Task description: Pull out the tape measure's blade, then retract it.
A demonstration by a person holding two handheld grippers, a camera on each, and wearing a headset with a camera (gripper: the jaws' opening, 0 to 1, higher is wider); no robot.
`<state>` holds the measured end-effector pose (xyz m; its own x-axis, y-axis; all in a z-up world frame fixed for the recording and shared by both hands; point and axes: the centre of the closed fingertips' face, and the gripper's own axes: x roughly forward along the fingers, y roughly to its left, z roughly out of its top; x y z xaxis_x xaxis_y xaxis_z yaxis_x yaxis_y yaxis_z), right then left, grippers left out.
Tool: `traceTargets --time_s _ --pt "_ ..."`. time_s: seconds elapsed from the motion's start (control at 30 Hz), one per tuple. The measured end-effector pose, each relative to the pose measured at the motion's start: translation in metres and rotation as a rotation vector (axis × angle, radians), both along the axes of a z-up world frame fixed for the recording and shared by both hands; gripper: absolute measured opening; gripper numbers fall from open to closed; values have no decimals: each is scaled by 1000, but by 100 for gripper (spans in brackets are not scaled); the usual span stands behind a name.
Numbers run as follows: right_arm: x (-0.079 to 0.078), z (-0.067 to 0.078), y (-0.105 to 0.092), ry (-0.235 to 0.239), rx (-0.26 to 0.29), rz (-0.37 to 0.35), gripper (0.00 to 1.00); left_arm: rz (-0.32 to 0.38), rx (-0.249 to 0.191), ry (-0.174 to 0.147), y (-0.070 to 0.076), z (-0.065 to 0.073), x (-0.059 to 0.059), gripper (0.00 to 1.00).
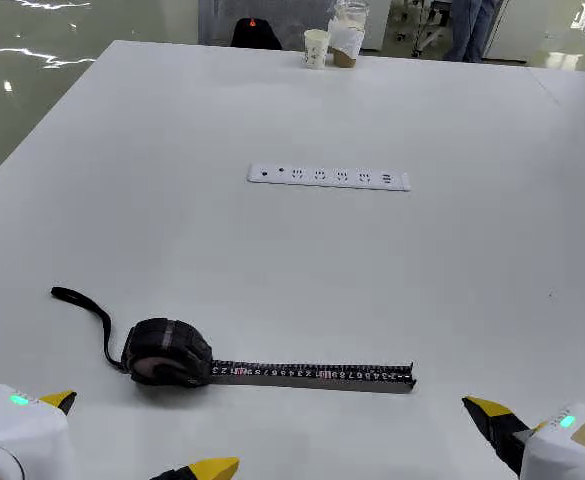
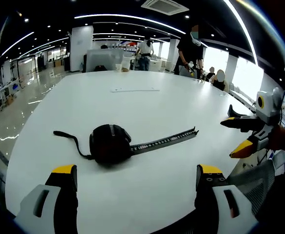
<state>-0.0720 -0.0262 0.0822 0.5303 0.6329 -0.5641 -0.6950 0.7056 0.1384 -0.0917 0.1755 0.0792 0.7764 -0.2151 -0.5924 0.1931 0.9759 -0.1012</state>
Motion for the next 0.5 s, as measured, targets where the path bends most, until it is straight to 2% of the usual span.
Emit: traceTargets --time_s 0.2,0.5 --pt "3 -5 -3 6 -7 26 96 21 -9 -11 2 0 6 99" --pt "6 -14 -5 22 -30 95 90 57 -18 -9 6 -5 13 99"
